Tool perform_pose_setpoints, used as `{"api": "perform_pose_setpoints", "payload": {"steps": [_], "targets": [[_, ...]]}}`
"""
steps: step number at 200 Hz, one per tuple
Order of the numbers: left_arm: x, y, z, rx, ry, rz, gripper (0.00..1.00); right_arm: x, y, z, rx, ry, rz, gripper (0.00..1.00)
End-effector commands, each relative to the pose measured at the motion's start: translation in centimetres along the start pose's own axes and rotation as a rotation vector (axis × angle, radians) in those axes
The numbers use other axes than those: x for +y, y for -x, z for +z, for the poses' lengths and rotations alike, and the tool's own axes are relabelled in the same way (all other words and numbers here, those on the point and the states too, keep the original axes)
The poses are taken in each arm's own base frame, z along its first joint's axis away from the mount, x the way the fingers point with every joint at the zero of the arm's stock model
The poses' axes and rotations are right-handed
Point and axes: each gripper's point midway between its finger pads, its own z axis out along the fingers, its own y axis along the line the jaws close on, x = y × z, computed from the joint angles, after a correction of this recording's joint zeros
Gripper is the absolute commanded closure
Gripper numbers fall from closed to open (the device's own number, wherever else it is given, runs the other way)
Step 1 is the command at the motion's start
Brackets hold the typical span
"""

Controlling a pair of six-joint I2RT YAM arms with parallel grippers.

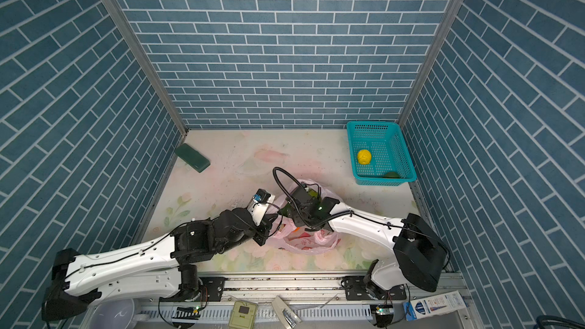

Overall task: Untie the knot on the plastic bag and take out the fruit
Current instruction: 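Lower the right gripper into the bag onto the yellow lemon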

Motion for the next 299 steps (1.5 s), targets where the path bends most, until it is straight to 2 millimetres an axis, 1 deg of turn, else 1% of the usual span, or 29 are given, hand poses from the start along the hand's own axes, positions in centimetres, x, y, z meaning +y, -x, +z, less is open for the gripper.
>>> {"api": "perform_pose_setpoints", "payload": {"steps": [1, 16, 31, 45, 65, 78, 96, 115, 139, 157, 188, 232, 253, 267, 280, 299], "targets": [[0.1, -1.8, 0.5, 0.058, -0.004, 0.018, 1.00, -2.9, 3.7, -1.4, -0.207, -0.136, 0.203, 0.08], [0.2, -2.6, 0.7, 0.075, 0.000, 0.013, 1.00, -4.3, 3.5, -1.4, -0.199, -0.176, 0.230, 0.06], [0.3, -3.2, 1.0, 0.085, 0.007, 0.011, 1.00, -4.9, 2.8, -1.1, -0.155, -0.187, 0.234, 0.05], [0.6, -3.4, 1.1, 0.085, 0.028, 0.011, 1.00, -4.5, 2.4, -0.7, -0.132, -0.154, 0.240, 0.05], [1.4, -2.7, 0.9, 0.059, 0.073, 0.015, 1.00, -3.3, 2.2, 0.0, -0.119, -0.088, 0.256, 0.06], [1.9, -2.3, 0.7, 0.049, 0.103, 0.023, 1.00, -2.6, 2.4, 0.4, -0.117, -0.061, 0.262, 0.06], [2.2, -2.2, 0.8, 0.051, 0.127, 0.041, 1.00, -1.1, 3.2, 1.0, -0.126, -0.003, 0.278, 0.07], [2.4, -2.2, 0.9, 0.051, 0.138, 0.046, 1.00, 0.1, 3.4, 2.1, -0.118, 0.035, 0.316, 0.08], [2.5, -2.0, 1.3, 0.046, 0.149, 0.046, 1.00, -0.2, 3.0, 3.6, -0.142, 0.038, 0.421, 0.09], [2.5, -1.7, 1.5, 0.039, 0.152, 0.049, 1.00, -0.6, 3.2, 4.2, -0.177, 0.029, 0.474, 0.09], [2.2, -1.4, 1.8, 0.038, 0.145, 0.055, 1.00, -0.6, 4.0, 5.0, -0.214, 0.018, 0.526, 0.09], [1.7, -1.4, 2.0, 0.046, 0.119, 0.056, 1.00, -0.6, 4.1, 7.0, -0.237, 0.005, 0.578, 0.09], [1.5, -1.5, 2.0, 0.053, 0.111, 0.058, 1.00, -0.7, 4.5, 7.6, -0.267, 0.002, 0.584, 0.09], [1.4, -1.6, 2.0, 0.057, 0.105, 0.059, 1.00, -0.9, 4.6, 8.1, -0.272, -0.009, 0.587, 0.12], [1.3, -1.6, 2.0, 0.059, 0.099, 0.058, 1.00, -1.2, 4.4, 8.7, -0.269, -0.017, 0.595, 0.17], [1.2, -1.6, 1.9, 0.064, 0.094, 0.061, 1.00, -1.8, 4.1, 9.1, -0.269, -0.028, 0.610, 0.27]]}}
